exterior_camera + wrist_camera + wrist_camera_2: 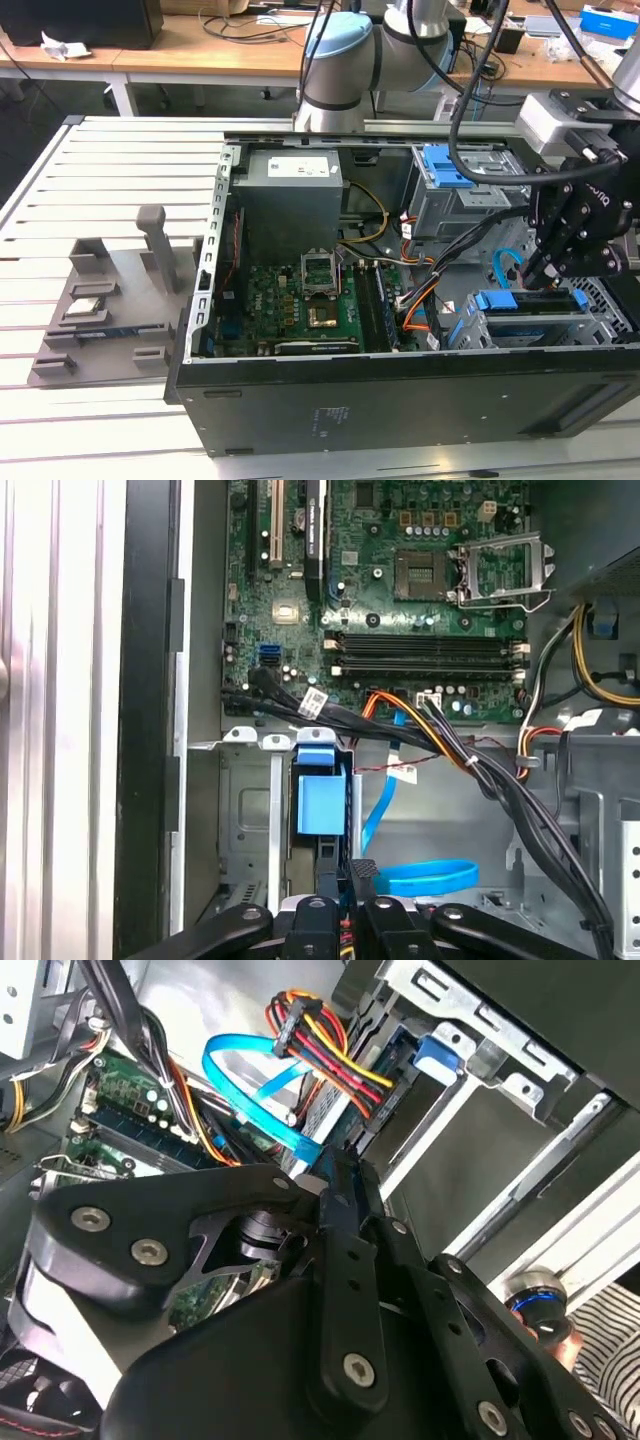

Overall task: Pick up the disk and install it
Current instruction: 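Insert the second disk wire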

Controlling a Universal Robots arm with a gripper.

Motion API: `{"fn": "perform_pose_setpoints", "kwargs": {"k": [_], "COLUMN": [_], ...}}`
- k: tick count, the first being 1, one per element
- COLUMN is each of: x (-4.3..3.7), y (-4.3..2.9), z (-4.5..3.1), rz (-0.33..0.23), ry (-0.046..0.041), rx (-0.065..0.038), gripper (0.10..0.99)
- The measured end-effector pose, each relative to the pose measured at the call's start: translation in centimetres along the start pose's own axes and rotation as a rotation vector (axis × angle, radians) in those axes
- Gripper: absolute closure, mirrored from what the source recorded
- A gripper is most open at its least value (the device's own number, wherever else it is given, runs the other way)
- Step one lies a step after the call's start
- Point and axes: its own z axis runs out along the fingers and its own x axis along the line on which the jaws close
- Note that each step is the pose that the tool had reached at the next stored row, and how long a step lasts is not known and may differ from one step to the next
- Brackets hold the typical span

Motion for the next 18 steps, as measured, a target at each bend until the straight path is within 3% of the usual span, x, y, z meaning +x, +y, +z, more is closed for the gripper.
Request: {"fn": "perform_pose_setpoints", "kwargs": {"k": [18], "x": [0.03], "y": [-0.72], "z": [1.39], "rz": [0.000], "ry": [0.0078], "rx": [0.000], "gripper": [0.925]}}
